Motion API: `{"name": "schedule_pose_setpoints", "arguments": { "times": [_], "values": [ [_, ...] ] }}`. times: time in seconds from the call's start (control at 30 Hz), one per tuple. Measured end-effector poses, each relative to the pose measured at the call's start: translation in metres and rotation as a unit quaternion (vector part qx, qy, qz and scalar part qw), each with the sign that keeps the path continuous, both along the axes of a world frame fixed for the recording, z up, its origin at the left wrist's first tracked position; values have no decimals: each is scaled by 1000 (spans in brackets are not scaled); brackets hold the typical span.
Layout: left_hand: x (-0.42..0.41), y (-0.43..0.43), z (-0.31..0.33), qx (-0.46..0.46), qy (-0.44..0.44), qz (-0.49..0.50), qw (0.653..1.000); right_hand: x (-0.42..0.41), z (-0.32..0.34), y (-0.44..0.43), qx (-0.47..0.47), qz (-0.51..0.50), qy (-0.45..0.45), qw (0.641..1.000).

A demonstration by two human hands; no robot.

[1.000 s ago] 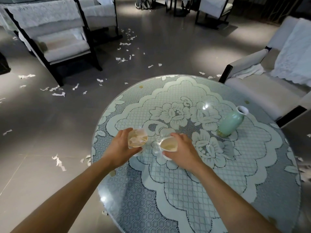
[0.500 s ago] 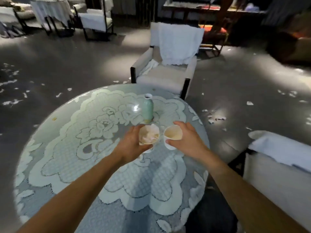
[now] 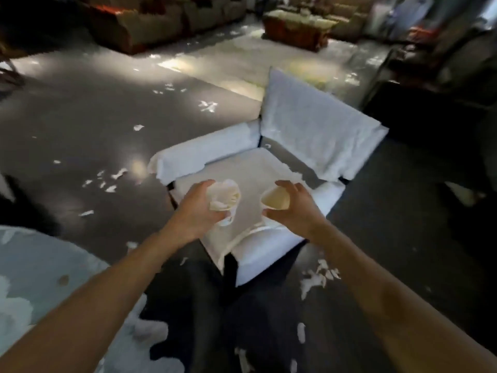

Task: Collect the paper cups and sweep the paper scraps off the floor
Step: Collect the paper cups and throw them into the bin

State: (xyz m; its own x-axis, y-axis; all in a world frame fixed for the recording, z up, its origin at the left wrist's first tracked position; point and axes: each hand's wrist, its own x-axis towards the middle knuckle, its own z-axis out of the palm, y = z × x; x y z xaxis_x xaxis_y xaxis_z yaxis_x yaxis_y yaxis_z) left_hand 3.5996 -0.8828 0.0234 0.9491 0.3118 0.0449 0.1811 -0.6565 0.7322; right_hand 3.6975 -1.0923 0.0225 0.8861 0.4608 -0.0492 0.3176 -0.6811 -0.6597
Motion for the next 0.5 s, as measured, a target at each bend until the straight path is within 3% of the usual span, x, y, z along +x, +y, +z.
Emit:
{"name": "schedule_pose_setpoints", "arguments": {
  "times": [0.2,0.5],
  "values": [
    [85,-129,-12,10,17,-132,991,27,-5,-164,-5,-173,0,985],
    [170,-319,-10,-4,53,-204,978,74,-8,-373,8,-258,25,966]
  ]
}}
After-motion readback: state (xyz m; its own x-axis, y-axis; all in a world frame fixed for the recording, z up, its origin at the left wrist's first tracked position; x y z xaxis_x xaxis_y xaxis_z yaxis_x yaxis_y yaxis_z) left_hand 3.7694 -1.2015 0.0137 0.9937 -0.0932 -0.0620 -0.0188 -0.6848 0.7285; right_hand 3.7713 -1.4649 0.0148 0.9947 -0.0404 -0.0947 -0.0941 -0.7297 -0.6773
